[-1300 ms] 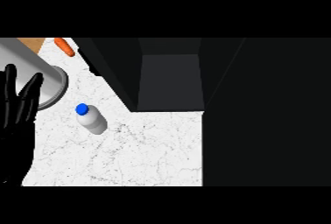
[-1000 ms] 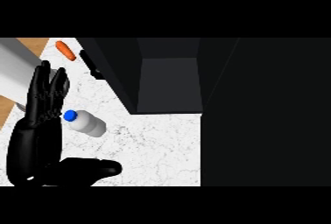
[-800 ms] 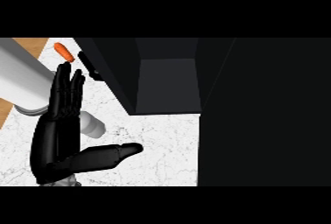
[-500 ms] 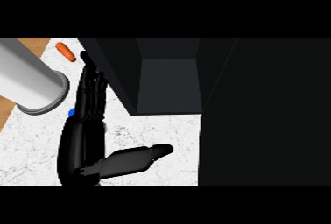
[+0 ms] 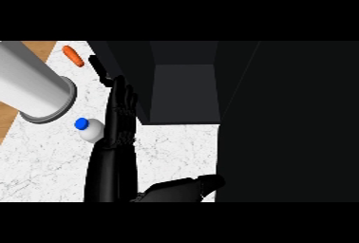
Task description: Pick up the bottled water, place it into the cabinet and close the cabinet
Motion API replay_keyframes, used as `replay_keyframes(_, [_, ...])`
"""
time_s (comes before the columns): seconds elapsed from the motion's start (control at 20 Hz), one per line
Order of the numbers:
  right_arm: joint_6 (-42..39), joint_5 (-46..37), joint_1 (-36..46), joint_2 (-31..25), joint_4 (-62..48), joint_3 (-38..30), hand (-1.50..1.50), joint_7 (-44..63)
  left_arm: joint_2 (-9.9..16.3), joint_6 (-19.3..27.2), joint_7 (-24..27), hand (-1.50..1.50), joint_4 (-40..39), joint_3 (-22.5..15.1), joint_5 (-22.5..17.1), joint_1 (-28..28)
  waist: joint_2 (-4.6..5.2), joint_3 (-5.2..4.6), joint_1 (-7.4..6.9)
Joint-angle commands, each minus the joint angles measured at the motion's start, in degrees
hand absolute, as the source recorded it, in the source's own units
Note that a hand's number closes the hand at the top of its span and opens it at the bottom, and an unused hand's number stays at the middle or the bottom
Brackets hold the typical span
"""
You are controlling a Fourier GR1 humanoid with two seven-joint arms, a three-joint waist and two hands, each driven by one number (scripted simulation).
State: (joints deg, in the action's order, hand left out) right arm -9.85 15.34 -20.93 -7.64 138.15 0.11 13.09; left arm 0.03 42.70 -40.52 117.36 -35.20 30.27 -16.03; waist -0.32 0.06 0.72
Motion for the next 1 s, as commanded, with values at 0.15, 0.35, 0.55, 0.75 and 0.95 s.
replay_keyframes(0.15, [-0.77, 4.69, -4.21, 2.22, 6.40, 0.22, -1.50, 0.98, -0.03, -0.73, -11.80, -1.50, 5.24, -0.62, 6.71, -3.83, 0.00, 0.00, -0.24])
replay_keyframes(0.35, [-2.08, 6.35, -7.88, 1.29, 12.39, -0.58, -1.50, 2.49, -0.03, 2.21, -12.94, -1.50, 4.40, -5.59, 11.93, -0.60, -0.22, -0.01, 0.22])
replay_keyframes(0.55, [-2.13, 11.40, -6.00, -0.13, 10.45, -4.90, -1.50, 4.24, -0.03, 4.14, -14.67, -1.50, 4.41, -7.92, 13.83, -0.37, -0.11, 0.00, 0.20])
replay_keyframes(0.75, [-3.10, 11.68, -7.45, -0.08, 12.71, -4.56, -1.50, 4.02, -0.03, 3.32, -17.01, -1.50, 4.71, -4.14, 17.17, -0.90, -0.19, 0.01, 0.49])
replay_keyframes(0.95, [-4.16, 12.67, -9.72, -0.06, 13.33, -5.18, -1.50, 3.16, -0.03, 2.21, -14.70, -1.50, 6.36, -0.89, 18.10, 2.32, -0.10, -0.04, 0.47])
